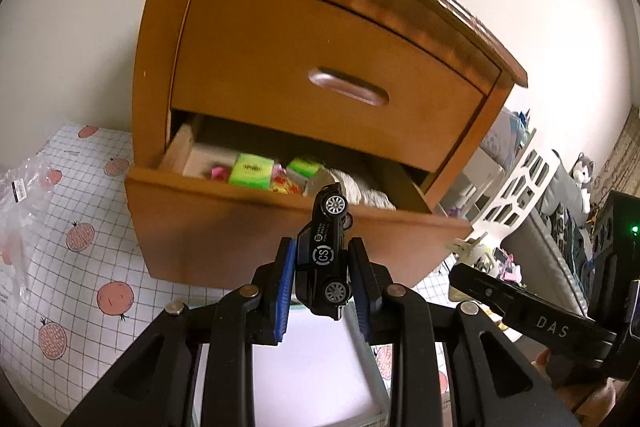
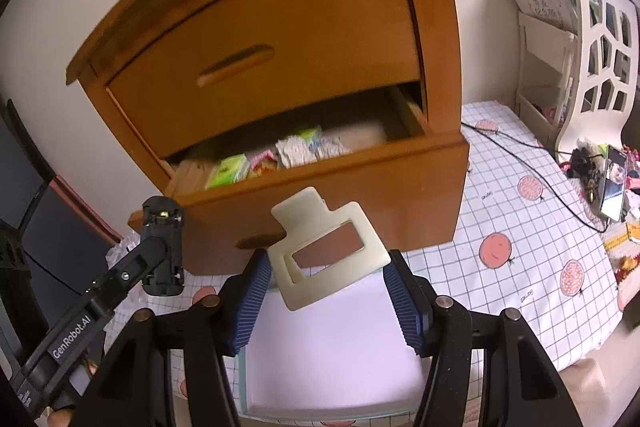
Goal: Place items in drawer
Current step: 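Carry the hair clip with the right tool while the left tool carries the toy car to the drawer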
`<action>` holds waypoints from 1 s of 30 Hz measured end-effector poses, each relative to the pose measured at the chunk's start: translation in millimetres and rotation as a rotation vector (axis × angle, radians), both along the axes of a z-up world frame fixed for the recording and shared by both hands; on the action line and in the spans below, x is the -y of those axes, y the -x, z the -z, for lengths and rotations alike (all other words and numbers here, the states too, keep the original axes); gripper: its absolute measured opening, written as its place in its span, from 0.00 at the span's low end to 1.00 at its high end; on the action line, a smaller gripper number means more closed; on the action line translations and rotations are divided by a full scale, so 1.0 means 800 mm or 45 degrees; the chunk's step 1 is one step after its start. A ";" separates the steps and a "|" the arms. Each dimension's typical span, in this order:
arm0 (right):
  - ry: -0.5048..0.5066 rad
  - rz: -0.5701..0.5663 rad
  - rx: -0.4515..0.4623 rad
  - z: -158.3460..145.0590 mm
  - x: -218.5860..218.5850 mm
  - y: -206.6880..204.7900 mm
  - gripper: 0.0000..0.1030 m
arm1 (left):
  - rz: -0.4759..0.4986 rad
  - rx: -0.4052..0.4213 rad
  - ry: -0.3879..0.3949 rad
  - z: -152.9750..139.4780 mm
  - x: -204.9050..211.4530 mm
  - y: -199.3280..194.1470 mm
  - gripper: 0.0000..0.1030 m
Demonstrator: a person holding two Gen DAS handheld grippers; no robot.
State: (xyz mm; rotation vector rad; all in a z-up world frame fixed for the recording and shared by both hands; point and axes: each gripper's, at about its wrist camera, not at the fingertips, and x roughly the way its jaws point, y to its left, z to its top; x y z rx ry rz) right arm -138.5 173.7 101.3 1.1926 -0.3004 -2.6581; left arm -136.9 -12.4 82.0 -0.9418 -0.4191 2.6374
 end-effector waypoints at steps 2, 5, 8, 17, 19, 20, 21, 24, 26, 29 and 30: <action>-0.018 -0.009 -0.009 -0.007 0.002 0.002 0.59 | -0.003 -0.013 -0.001 -0.007 0.002 0.004 0.27; -0.051 -0.022 -0.027 -0.017 0.007 0.009 0.59 | -0.001 -0.034 0.002 -0.013 0.004 0.007 0.27; -0.069 -0.027 -0.042 -0.028 0.006 0.015 0.59 | -0.001 -0.058 0.005 -0.024 0.004 0.014 0.27; -0.111 -0.029 -0.071 -0.053 0.011 0.044 0.59 | 0.009 -0.104 0.035 -0.044 0.005 0.035 0.27; -0.113 -0.030 -0.069 -0.055 0.013 0.050 0.59 | 0.008 -0.104 0.046 -0.043 0.005 0.040 0.27; -0.117 -0.030 -0.066 -0.056 0.015 0.054 0.59 | 0.009 -0.102 0.052 -0.043 0.005 0.044 0.27; -0.120 -0.030 -0.062 -0.056 0.016 0.057 0.59 | 0.011 -0.099 0.059 -0.042 0.005 0.048 0.27; -0.128 -0.037 -0.046 -0.055 0.021 0.070 0.59 | 0.011 -0.082 0.080 -0.038 0.006 0.059 0.27; -0.141 -0.045 -0.033 -0.053 0.025 0.081 0.59 | 0.006 -0.067 0.082 -0.035 0.008 0.066 0.27; -0.172 -0.044 -0.015 -0.050 0.030 0.093 0.59 | -0.007 -0.044 0.085 -0.029 0.015 0.075 0.27; -0.180 -0.043 -0.014 -0.049 0.031 0.095 0.59 | -0.009 -0.038 0.086 -0.028 0.017 0.077 0.27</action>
